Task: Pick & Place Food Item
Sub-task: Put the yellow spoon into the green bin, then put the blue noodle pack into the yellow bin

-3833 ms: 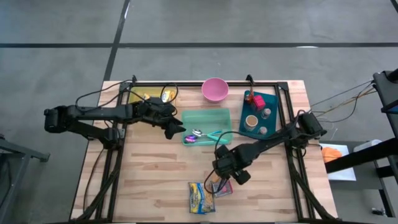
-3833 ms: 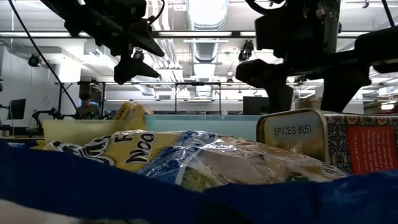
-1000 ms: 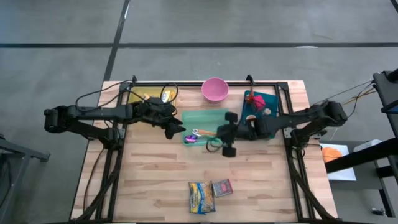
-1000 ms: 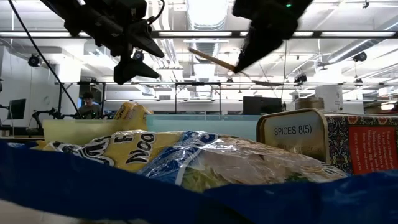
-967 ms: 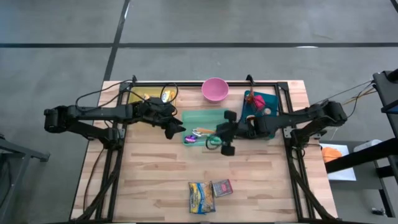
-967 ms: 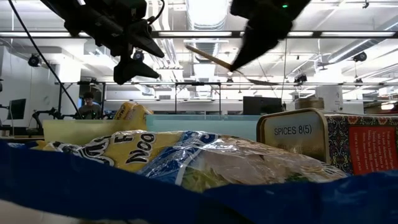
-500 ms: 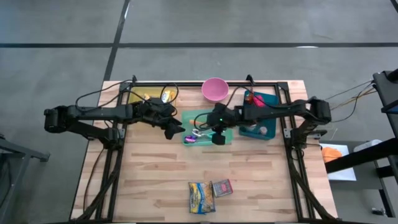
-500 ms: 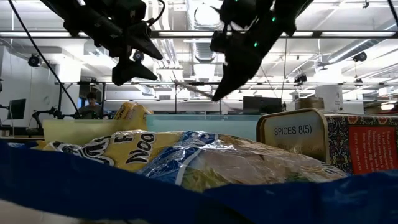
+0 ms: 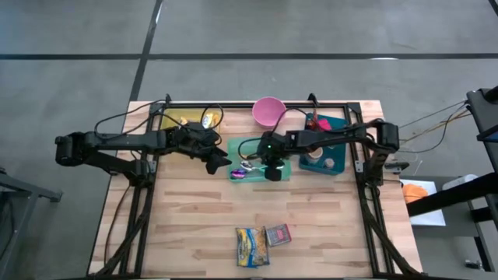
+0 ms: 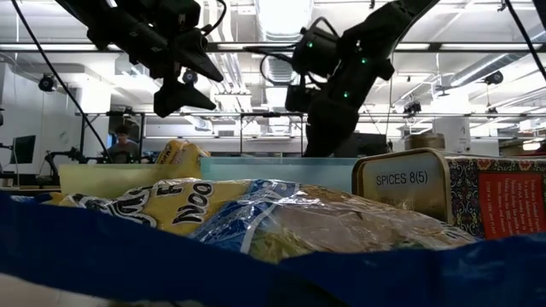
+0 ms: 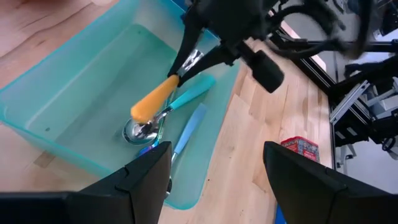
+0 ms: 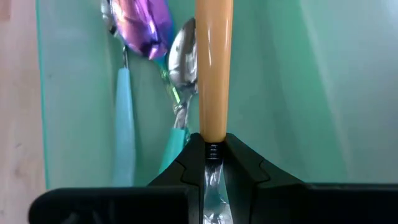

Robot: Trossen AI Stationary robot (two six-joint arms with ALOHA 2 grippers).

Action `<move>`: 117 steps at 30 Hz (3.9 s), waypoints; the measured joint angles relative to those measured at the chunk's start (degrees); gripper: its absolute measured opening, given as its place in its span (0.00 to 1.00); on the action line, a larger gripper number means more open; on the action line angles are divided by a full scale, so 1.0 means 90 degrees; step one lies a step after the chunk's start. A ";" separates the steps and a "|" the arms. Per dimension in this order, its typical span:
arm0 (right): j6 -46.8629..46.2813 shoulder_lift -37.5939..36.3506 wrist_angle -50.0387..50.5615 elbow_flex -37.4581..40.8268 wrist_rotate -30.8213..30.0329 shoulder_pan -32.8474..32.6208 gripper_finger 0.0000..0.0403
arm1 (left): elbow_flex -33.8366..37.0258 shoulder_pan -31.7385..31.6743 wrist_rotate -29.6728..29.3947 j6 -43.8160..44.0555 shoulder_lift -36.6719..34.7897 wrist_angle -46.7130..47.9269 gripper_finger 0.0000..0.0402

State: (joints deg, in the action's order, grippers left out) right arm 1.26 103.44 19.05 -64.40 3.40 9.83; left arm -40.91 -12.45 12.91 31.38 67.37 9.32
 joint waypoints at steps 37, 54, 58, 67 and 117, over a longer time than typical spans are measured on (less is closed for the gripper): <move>-0.0363 0.0369 0.0189 0.0000 0.0916 0.0033 0.18 | 0.0000 0.0000 0.0002 0.0004 0.0000 0.0000 0.65; -0.0609 0.0347 0.0590 -0.0187 0.0959 0.0033 0.71 | 0.0000 0.0000 0.0002 0.0004 -0.0002 0.0000 0.65; -0.0474 0.0342 0.1107 -0.0586 0.0959 0.0016 0.75 | 0.0000 0.0001 0.0002 -0.0054 -0.0002 -0.0014 0.65; -0.0265 0.0247 0.2505 -0.1552 0.0105 -0.0193 0.76 | 0.0000 0.0000 -0.0347 -0.0491 -0.0002 -0.0053 0.65; -0.4112 -0.1657 0.0208 0.1244 -0.5034 -0.5268 0.76 | -0.0065 0.3235 0.0436 0.4727 0.2571 -0.2037 0.65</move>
State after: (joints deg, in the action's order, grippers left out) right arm -35.75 88.53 20.92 -53.20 -41.91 -37.58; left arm -41.49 16.67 16.83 73.93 90.51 -9.01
